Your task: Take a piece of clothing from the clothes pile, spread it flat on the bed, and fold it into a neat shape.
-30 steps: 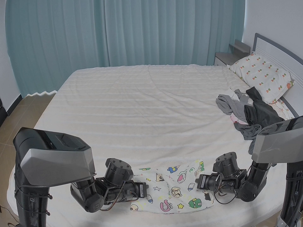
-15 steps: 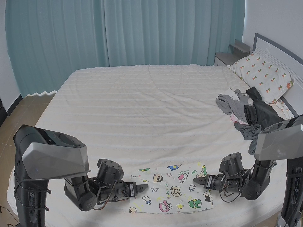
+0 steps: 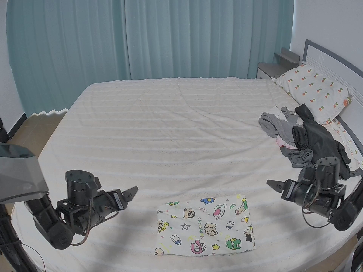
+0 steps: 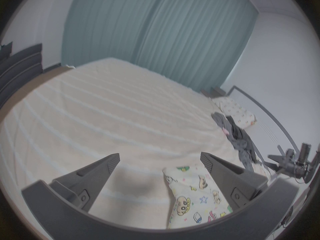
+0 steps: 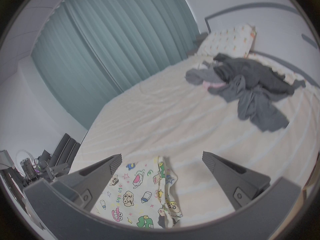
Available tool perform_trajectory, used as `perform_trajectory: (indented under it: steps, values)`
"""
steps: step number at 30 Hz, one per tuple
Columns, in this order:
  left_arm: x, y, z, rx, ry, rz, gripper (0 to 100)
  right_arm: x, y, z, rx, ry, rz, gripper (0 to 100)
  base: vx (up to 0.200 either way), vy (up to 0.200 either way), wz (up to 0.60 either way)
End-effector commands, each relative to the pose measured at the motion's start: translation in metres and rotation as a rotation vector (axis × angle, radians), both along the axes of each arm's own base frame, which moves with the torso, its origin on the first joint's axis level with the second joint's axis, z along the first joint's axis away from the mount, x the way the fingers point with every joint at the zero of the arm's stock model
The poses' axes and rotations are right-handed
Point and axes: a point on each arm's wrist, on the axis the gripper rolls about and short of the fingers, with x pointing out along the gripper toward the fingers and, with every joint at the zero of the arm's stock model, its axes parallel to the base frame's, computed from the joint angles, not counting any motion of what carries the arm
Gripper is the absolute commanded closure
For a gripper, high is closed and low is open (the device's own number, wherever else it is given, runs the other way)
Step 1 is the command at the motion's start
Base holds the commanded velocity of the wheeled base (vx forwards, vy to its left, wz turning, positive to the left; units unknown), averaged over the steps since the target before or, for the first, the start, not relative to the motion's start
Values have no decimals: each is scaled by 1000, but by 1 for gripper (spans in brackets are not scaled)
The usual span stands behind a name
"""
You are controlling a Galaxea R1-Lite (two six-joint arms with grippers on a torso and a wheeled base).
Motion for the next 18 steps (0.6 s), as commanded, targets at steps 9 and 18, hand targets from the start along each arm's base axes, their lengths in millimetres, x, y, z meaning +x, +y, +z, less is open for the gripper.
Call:
perform_trajectory:
  steps: [9, 18]
  values:
    - [-149, 79, 97, 160, -361, 581, 0, -219, -66, 38, -248, -314, -130, 0, 0, 0, 0]
    - [-207, 106, 95, 328, -430, 758, 0, -238, -68, 12, -263, -371, -87, 0, 0, 0, 0]
